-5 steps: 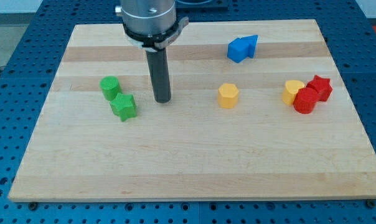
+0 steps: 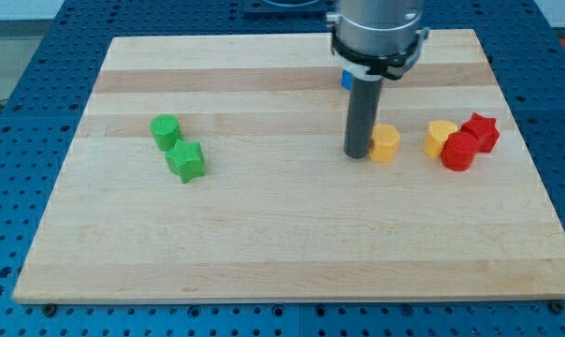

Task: Slide the yellow hexagon to the left side of the yellow heart

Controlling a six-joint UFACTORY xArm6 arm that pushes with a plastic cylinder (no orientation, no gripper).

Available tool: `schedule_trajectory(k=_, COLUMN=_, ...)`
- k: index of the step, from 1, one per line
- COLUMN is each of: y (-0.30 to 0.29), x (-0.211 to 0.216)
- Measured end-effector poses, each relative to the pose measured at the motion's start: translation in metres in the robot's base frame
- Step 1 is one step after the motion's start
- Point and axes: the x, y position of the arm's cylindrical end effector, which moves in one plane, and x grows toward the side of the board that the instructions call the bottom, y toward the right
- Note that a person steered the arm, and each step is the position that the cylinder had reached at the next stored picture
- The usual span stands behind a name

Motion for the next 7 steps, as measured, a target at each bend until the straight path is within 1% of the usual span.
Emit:
schedule_trajectory(k=1, y=0.004, x=0.000)
schedule_trajectory(k=3, y=0.029, x=0.000)
schedule_trajectory(k=7, y=0.034, x=0.000)
